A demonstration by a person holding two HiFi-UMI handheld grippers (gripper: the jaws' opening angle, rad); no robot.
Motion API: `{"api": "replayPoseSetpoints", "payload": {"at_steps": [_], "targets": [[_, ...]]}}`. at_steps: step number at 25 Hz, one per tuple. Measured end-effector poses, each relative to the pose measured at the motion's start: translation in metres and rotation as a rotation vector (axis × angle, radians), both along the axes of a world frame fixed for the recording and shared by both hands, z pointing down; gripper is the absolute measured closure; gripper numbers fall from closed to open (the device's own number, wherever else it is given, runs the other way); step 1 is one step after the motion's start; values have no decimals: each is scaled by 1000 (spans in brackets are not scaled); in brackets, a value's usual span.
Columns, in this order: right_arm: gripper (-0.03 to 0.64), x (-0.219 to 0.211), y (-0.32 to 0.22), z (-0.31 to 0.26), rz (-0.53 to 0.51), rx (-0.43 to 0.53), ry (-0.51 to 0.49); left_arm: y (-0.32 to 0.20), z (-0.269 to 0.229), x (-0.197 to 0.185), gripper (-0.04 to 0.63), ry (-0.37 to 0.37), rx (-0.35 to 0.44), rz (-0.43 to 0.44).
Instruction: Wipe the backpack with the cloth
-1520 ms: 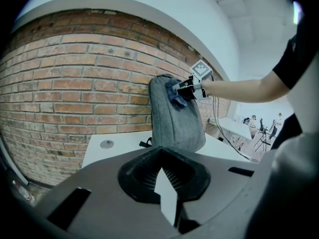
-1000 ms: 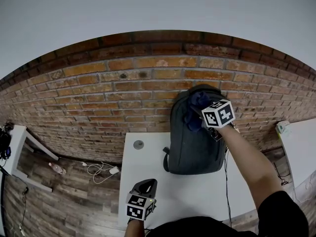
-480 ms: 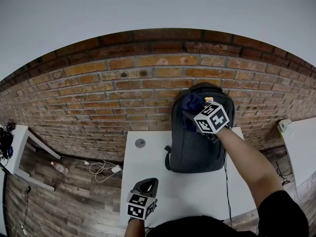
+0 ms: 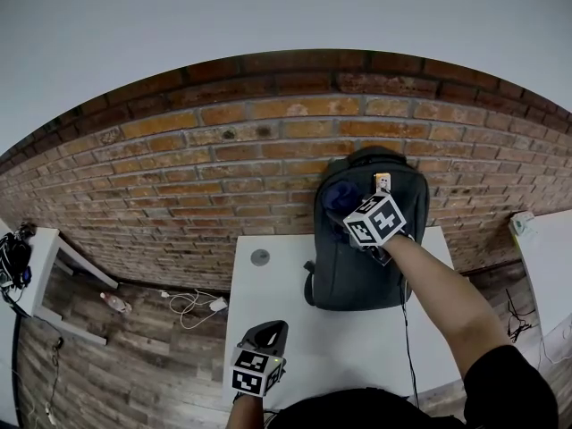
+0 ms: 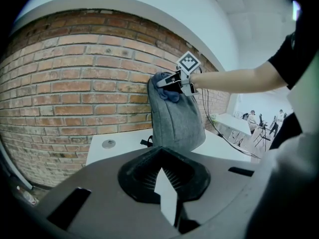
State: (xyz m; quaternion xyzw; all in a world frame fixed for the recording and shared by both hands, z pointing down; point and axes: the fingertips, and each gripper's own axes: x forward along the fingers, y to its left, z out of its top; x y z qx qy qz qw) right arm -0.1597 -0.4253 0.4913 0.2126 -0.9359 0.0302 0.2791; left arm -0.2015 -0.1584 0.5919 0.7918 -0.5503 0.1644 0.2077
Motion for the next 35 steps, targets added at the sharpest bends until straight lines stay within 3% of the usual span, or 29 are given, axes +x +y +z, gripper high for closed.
{"api": "replayPoseSetpoints", "payload": {"at_steps": [14,24,30,35], "targets": [[569,7,52,53,-46,-28,176,9,2,-3,614,-4,5,49],[569,21,99,93,6,-65,152,19,12,-12,614,0,-4,81],[569,33,126,119,43,-131,109,21,10,-26,614,4,8,63],[569,39,158,147,22,-248,105,25,9,-33,614,10,17,58]]}}
